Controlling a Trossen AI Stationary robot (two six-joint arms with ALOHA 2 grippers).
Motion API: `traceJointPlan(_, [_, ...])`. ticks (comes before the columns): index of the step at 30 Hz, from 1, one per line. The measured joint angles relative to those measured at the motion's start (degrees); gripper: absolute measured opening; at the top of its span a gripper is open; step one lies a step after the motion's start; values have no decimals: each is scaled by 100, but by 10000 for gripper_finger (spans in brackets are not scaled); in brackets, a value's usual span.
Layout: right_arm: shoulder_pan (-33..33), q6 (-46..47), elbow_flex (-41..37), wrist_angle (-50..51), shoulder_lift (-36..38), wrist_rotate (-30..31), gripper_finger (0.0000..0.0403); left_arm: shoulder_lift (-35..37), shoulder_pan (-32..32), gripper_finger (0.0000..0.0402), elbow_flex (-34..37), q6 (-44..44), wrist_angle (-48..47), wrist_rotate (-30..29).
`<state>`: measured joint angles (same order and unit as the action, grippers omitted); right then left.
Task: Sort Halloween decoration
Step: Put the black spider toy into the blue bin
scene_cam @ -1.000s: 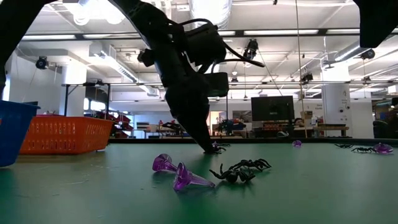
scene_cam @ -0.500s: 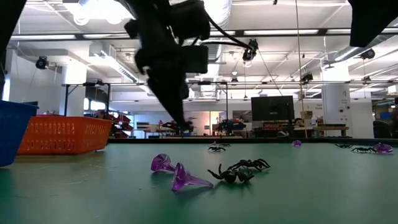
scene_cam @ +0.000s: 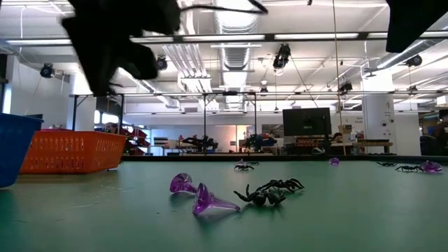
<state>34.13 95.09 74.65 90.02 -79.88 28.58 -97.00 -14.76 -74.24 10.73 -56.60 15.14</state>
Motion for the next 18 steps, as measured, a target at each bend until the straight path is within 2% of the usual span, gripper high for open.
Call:
traceJointPlan(10, [-167, -570, 0, -6, 0, 1, 82, 58, -1069, 0, 13, 1144, -662, 214])
traceJointPlan(18, [-183, -823, 0, -26, 0, -1, 82, -129, -1320, 0, 13, 1774, -662, 363])
